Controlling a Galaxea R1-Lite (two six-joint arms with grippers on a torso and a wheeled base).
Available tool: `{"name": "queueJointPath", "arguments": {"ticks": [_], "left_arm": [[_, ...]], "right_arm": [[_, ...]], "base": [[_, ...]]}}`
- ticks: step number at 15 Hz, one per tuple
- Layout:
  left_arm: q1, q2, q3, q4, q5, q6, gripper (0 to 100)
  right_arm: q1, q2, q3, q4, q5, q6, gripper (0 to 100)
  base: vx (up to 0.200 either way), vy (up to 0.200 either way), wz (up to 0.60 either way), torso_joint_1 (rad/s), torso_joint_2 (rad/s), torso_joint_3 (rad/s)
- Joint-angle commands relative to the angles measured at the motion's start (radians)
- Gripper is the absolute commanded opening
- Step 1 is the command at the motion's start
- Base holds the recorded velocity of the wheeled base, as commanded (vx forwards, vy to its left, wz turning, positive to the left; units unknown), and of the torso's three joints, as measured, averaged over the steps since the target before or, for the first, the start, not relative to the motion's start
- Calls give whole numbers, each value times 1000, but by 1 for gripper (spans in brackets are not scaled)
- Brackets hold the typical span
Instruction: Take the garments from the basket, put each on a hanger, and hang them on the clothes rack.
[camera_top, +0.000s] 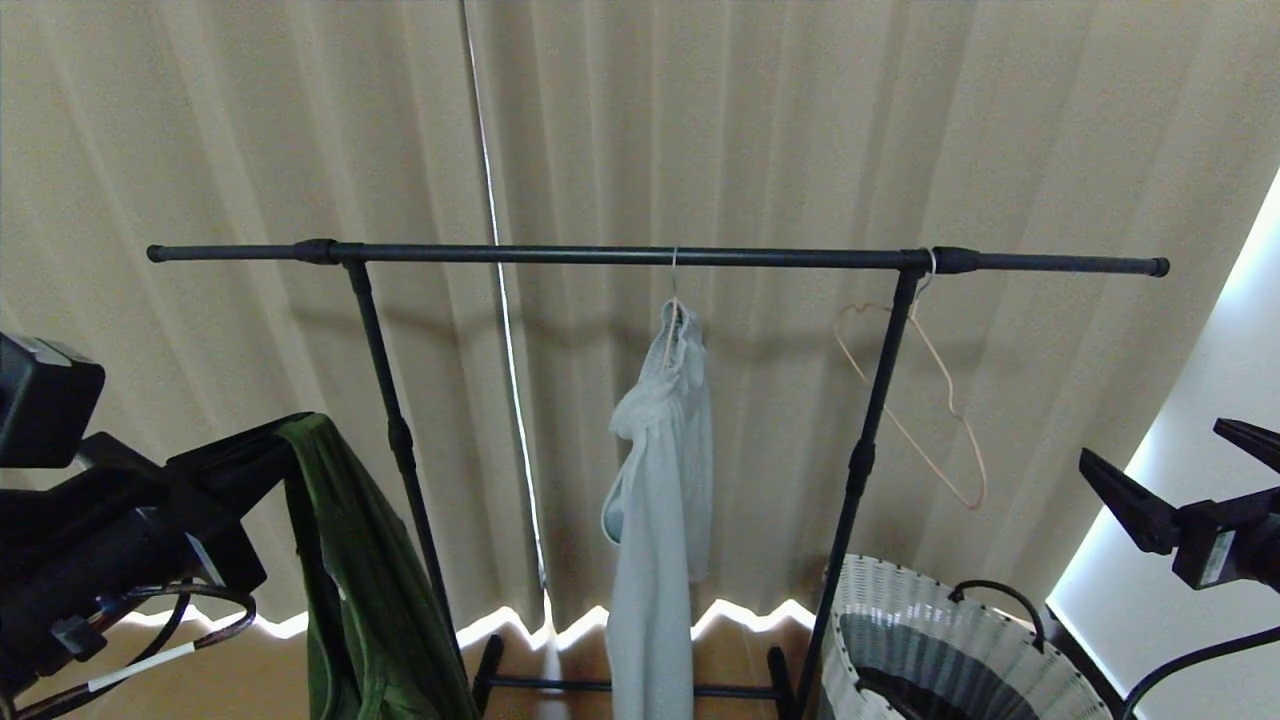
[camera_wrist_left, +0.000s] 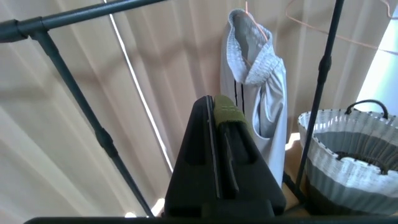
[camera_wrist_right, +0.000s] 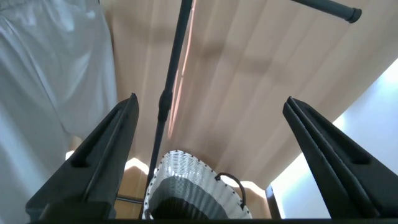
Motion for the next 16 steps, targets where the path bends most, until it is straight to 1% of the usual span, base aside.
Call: {"name": "queueJointPath", "arguments": {"ticks": [1, 7, 8, 11, 12, 13, 14, 15, 16], "left_arm": [[2, 1, 1, 1, 0, 1, 0], [2, 7, 3, 1, 0, 3, 0], [0, 15, 7, 0, 0, 12, 0], [-6, 36, -7, 0, -1, 12, 0], [-6, 73, -42, 1, -5, 10, 0], [-4, 118, -91, 1, -3, 9, 0], [-3, 158, -135, 1, -3, 7, 0], [0, 173, -146, 1, -3, 4, 0], [11, 217, -168, 1, -5, 3, 0]], "right_arm": [[1, -3, 1, -1, 0, 0, 100], [1, -3, 4, -1, 0, 0, 100], [2, -6, 5, -1, 0, 0, 100], [2, 3, 1, 9, -3, -2, 100], [1, 3, -36, 49, -8, -5, 100], [4, -6, -76, 119, -6, -6, 100], [8, -23, -133, 214, -5, -5, 100], [10, -32, -162, 271, -5, -3, 100], [11, -57, -251, 447, -3, 1, 100]], "base": [[200, 0, 0, 2, 7, 7], [200, 0, 0, 5, -4, 2], [200, 0, 0, 2, 2, 2], [0, 0, 0, 0, 0, 0], [0, 0, 0, 0, 0, 0], [0, 0, 0, 0, 0, 0], [0, 0, 0, 0, 0, 0], [0, 0, 0, 0, 0, 0], [0, 0, 0, 0, 0, 0]]}}
